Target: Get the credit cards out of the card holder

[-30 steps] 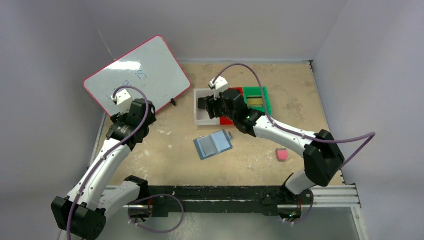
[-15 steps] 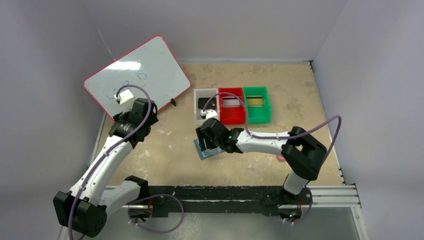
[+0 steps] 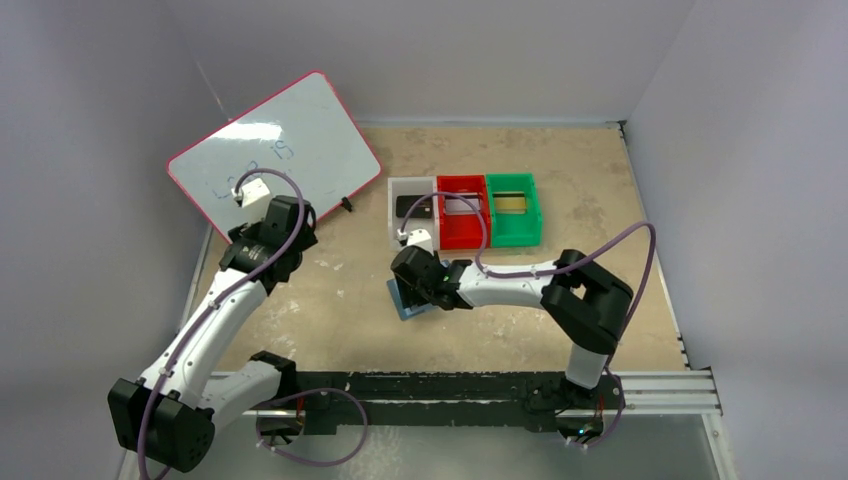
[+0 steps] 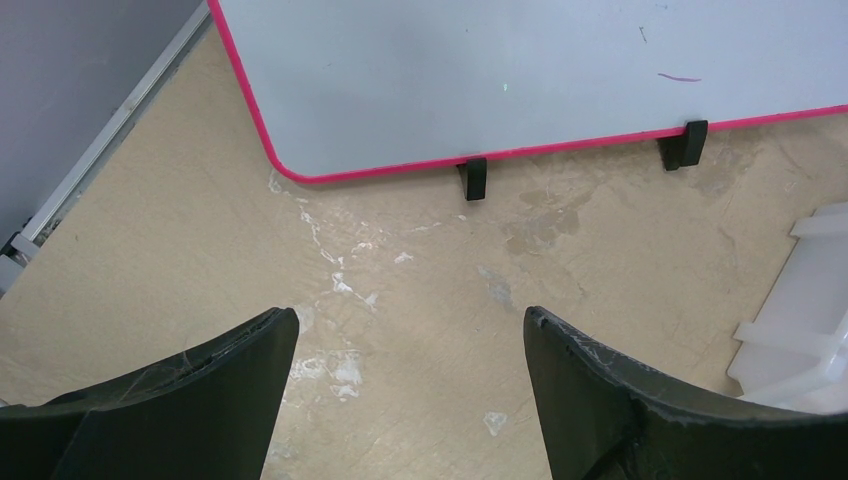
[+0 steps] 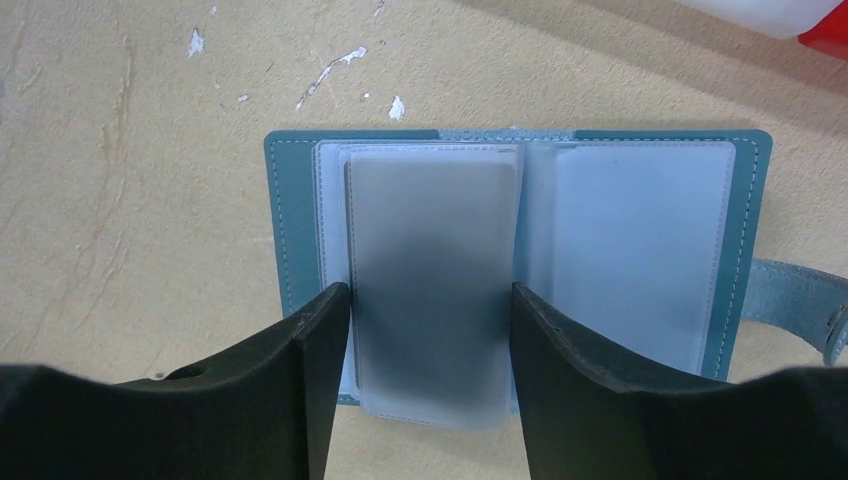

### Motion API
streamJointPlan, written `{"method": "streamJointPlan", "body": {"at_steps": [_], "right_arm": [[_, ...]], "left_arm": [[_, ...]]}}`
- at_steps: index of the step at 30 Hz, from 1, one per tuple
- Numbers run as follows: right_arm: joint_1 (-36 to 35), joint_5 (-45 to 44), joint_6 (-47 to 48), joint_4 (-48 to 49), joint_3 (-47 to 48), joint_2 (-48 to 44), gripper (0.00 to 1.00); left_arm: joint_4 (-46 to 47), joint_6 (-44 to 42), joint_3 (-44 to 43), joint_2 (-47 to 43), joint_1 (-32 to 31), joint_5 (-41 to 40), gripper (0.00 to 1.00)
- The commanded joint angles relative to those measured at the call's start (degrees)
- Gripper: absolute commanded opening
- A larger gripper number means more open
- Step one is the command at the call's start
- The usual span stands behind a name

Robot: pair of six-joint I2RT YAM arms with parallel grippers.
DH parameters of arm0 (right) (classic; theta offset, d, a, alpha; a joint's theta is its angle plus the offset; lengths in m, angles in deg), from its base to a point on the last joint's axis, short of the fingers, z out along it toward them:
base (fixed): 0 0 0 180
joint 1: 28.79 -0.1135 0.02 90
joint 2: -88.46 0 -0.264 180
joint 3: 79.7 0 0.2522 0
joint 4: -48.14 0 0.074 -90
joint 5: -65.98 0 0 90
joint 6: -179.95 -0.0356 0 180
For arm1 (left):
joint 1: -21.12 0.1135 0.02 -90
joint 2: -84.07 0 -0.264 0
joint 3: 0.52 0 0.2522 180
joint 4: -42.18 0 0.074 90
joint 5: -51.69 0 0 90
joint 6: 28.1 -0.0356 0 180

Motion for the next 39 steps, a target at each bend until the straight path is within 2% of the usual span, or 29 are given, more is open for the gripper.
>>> {"method": "streamJointPlan", "body": {"at_steps": [1,7,12,16,22,26,31,33,35,39], "right_arm": [[-0.1,1.3,-3.1,-0.4,0.1,-0.6,0.58],[0.1,6.0,-4.1,4.8,-2.6,-2.9,0.6],[0.6,7.3,-6.1,6.8,-4.2,-4.1,0.5],[1.7,9.3,-7.5,9.0,-6.0,-5.0,0.49],[5.5,16.7,-13.3,16.8,-11.4,-7.5,0.48],[8.9,23.3,-19.8,28.0,-18.4,-9.6,0.47],[11.6,27.8,-24.4,38.0,-24.1,-10.1,0.46],[12.2,28.8,-25.0,39.6,-25.0,-9.5,0.46],[12.7,29.6,-26.0,42.0,-26.6,-9.2,0.46],[13.8,31.0,-28.2,47.4,-30.2,-8.9,0.46]], "left_arm": [[1.8,-1.1,-0.2,0.1,0.3,0.0,0.83],[1.8,-1.1,-0.1,0.1,0.3,0.2,0.83],[1.8,-1.1,-0.1,0.2,0.3,0.4,0.83],[1.9,-1.2,-0.2,0.3,0.3,0.5,0.83],[2.7,-2.2,0.1,0.4,0.4,3.1,0.83],[7.5,-4.0,1.4,0.0,0.3,15.0,0.81],[21.8,0.0,6.9,-1.7,-0.1,44.1,0.79],[28.3,3.5,9.9,-1.1,-1.8,50.8,0.79],[33.1,6.3,12.4,0.5,-5.9,51.3,0.79],[38.1,11.3,14.5,4.9,-16.0,46.2,0.78]]}}
